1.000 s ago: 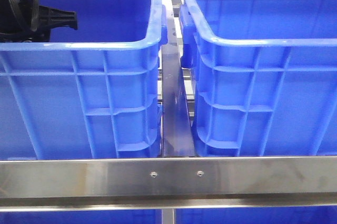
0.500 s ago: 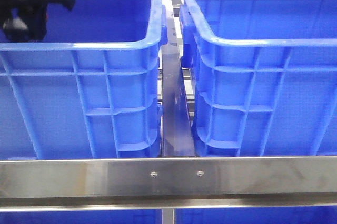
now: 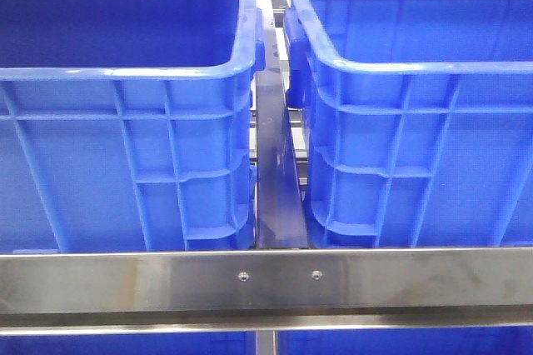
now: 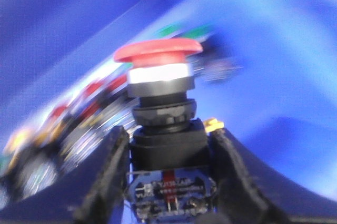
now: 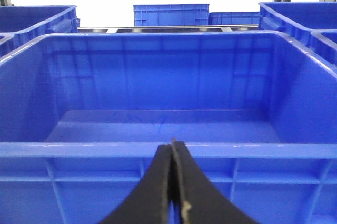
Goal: Pick red and yellow buttons and place in box
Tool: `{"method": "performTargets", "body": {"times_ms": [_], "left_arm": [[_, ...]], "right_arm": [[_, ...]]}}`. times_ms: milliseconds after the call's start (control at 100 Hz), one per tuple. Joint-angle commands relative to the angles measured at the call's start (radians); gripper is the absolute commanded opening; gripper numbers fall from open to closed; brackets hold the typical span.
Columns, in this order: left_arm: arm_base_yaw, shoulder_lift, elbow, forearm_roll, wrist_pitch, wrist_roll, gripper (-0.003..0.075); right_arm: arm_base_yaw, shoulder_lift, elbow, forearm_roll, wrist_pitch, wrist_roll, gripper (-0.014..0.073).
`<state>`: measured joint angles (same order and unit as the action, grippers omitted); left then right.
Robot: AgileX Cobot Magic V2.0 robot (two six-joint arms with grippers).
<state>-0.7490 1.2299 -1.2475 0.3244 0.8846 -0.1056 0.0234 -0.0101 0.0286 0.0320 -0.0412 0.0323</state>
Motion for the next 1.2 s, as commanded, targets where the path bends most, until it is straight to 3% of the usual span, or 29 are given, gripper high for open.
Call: {"method": "performTargets", "body": {"times_ms": [0, 310, 620, 690, 790, 950, 1190], "left_arm": [[-0.039, -0.06, -0.032, -0.067, -0.04, 0.106, -0.0018], [-0.168, -0.086, -0.03, -0.406, -0.066, 0.509, -0.0019], [-0.218, -0.074, -0.022, -0.443, -0.088, 0.545, -0.0019], [-0.218, -0.074, -0.022, -0.443, -0.088, 0.545, -0.0019], [-0.218, -0.074, -0.022, -0.443, -0.089, 0.545, -0.0019], [-0.218, -0.074, -0.022, -0.443, -0.091, 0.545, -0.0019], [-0.218, -0.074, -0.022, -0.443, -0.091, 0.545, -0.0019]], "right_arm": [[0.002, -0.022, -0.001, -0.009, -0.085, 0.001, -0.0068], [0.002, -0.022, -0.001, -0.009, -0.088, 0.001, -0.0068], [0.002, -0.02, -0.055, -0.008, -0.111, 0.037, -0.0068], [0.002, -0.011, -0.127, -0.008, -0.03, 0.082, -0.0068], [0.002, 0.034, -0.271, 0.011, 0.204, 0.145, -0.0068], [0.002, 0.166, -0.512, 0.1, 0.499, 0.15, -0.0068], [0.002, 0.342, -0.714, 0.173, 0.682, 0.15, -0.0068]]}}
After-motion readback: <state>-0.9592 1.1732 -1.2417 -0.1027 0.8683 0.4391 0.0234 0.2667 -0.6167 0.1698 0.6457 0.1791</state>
